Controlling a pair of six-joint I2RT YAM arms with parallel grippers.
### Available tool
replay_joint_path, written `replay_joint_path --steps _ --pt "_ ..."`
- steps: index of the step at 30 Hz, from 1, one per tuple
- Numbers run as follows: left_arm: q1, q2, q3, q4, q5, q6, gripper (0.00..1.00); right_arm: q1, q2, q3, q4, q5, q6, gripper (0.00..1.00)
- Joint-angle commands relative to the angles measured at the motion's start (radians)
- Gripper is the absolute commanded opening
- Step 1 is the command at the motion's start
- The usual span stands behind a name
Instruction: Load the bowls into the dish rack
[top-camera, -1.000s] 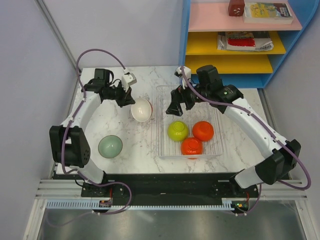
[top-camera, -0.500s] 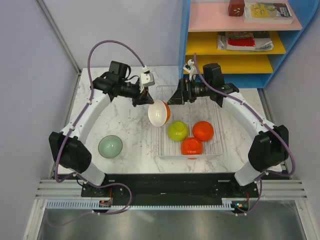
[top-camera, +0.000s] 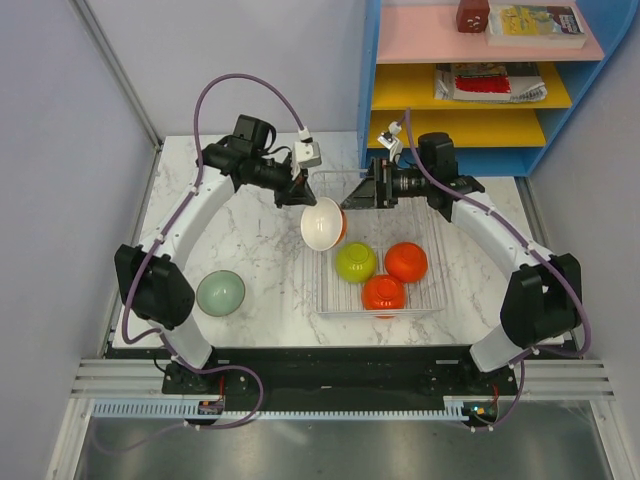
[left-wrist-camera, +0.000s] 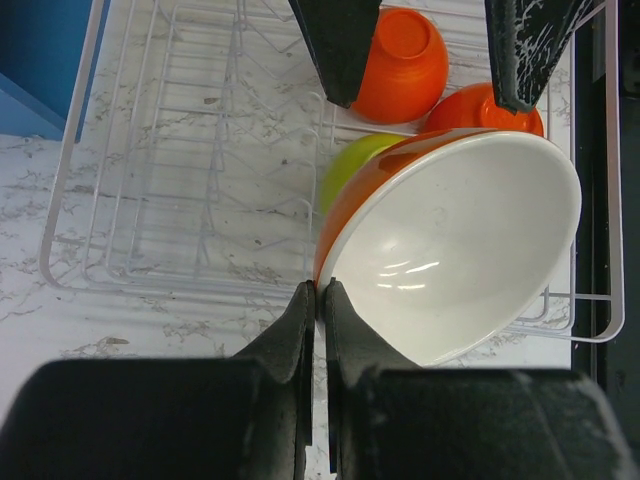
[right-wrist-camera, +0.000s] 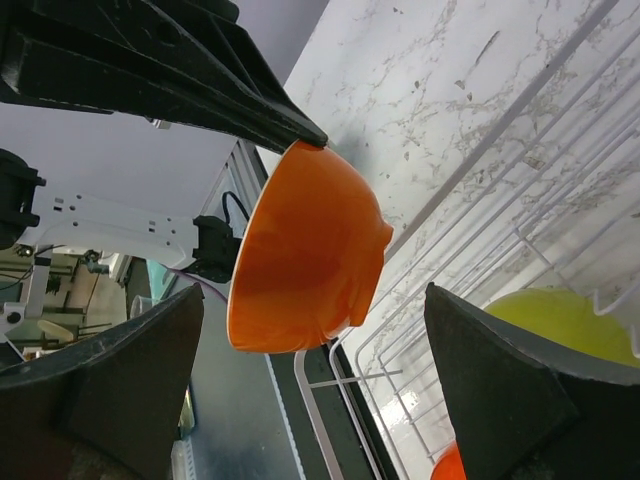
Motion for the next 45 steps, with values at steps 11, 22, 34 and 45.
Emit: replay_joint_path --steps 11,22,34,45 --pt "-0.007 0.047 0.131 -0.003 0.018 0.005 0.02 -0.007 -0.053 -0.085 0.166 -0.073 0.104 0.98" --pt "-0.019 0.070 0.162 -0.005 0.011 -0.011 0.02 -0.007 -0.065 -0.134 0.293 -0.090 0.199 0.98" --pt "-0.035 0.074 0.168 0.008 -0.002 -0.025 0.02 -0.007 -0.056 -0.171 0.396 -0.094 0.282 0.98" --pt "-0.038 0.071 0.170 0.018 -0.011 -0.032 0.02 -0.007 -0.076 -0.214 0.448 -0.096 0.315 0.95"
